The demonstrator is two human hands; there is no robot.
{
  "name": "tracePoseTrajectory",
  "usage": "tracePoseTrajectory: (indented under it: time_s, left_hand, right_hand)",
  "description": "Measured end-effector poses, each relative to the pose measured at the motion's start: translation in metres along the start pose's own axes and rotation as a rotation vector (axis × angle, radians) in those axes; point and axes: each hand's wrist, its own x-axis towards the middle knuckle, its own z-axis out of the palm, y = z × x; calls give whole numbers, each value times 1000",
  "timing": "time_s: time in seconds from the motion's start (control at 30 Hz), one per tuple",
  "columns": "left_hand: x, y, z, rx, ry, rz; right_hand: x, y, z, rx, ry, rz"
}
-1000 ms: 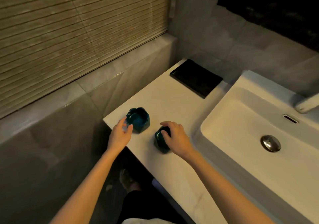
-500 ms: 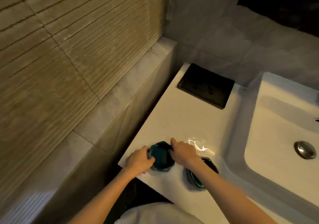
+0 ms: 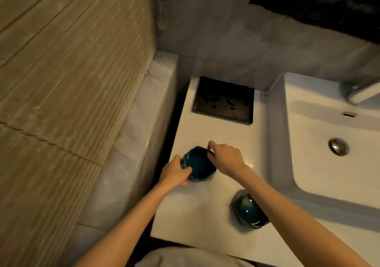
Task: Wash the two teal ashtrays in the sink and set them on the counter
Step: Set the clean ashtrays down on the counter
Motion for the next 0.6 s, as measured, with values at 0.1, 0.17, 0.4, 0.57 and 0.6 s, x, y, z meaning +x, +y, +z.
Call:
tracePoseTrajectory:
  time_s: [0.1, 0.17, 0.4, 0.57, 0.6]
  left_hand:
    - [34, 34, -10, -124, 37, 21]
    - [56, 58, -15, -203, 52, 16]
    - [128, 130, -26, -239, 110, 60]
    - [173, 161, -22, -255, 124, 23]
    - [181, 163, -21, -263, 129, 17]
  right_hand:
    - [31, 10, -25, 115, 140, 93]
    - [50, 17, -38, 256, 167, 148]
    - [121, 56, -53, 614, 290, 244]
    - [172, 84, -55, 606, 313, 302]
    - [181, 88, -53, 594, 319, 294]
